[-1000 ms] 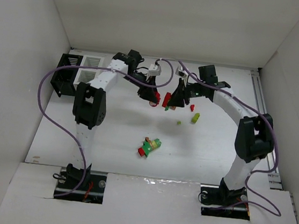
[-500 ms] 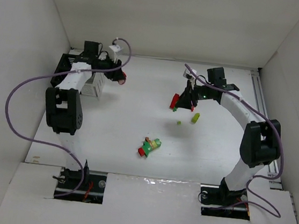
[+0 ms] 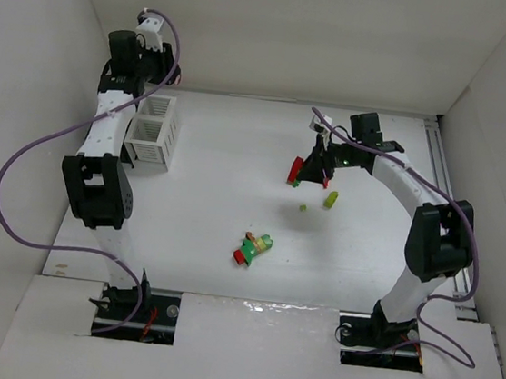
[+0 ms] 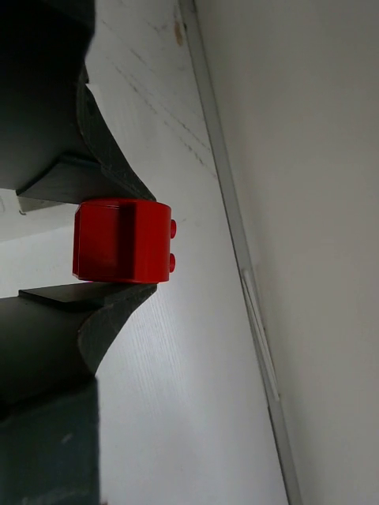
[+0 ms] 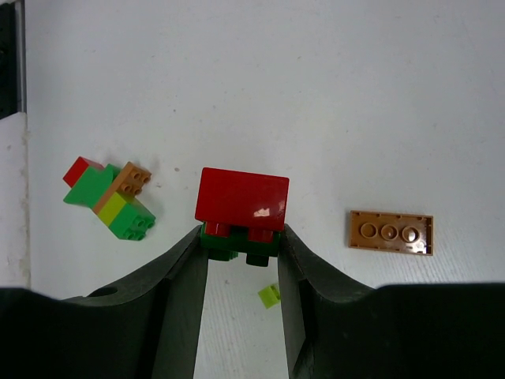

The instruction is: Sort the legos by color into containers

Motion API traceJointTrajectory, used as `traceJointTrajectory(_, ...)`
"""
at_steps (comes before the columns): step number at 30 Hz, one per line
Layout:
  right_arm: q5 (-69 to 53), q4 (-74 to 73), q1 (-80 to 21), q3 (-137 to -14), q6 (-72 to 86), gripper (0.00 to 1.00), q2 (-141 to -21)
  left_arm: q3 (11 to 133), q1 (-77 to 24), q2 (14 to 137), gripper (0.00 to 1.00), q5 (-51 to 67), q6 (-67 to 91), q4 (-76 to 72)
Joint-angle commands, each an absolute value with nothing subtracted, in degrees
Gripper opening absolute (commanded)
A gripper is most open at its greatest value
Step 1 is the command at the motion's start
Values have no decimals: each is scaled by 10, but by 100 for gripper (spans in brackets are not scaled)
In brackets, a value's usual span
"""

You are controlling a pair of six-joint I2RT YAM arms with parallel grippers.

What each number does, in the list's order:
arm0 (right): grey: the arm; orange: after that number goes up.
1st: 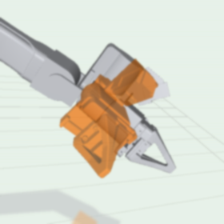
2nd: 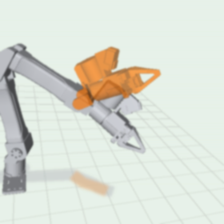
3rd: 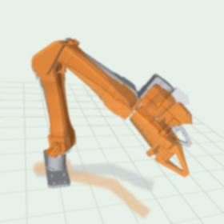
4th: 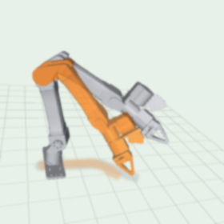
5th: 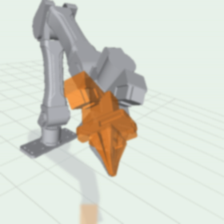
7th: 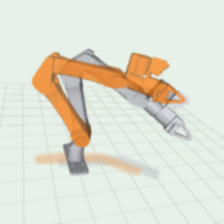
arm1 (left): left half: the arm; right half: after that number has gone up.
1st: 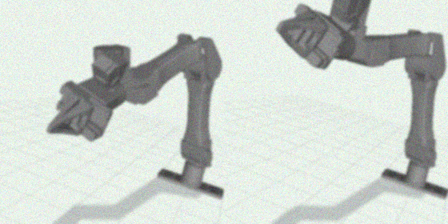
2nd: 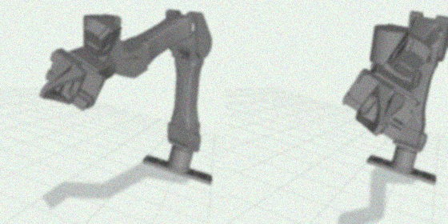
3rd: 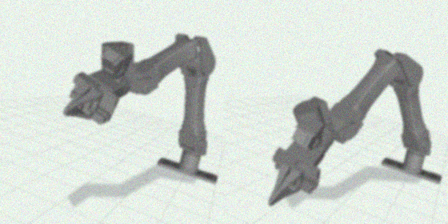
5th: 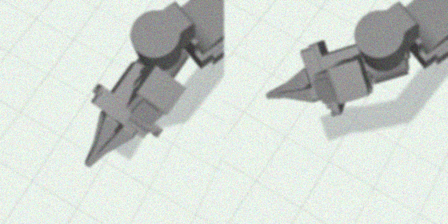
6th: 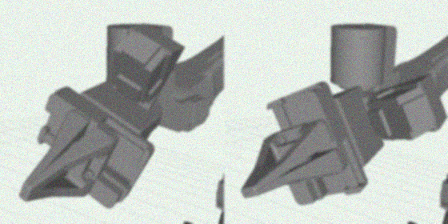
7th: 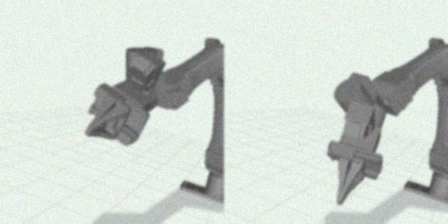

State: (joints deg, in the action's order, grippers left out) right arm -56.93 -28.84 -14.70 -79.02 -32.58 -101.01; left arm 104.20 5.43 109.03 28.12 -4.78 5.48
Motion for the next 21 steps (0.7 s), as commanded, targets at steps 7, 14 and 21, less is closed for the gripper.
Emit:
traceJointTrajectory(7,-580,-269,-156,-818,-325,0,-1021,982,90,1057,0,153,-24,32)
traceJointTrajectory(14,-580,-264,-161,-835,-320,0,-1033,988,116,1070,0,115,-34,37)
traceJointTrajectory(21,-580,-264,-166,-840,-315,0,-1038,1021,151,1092,0,91,-53,40)
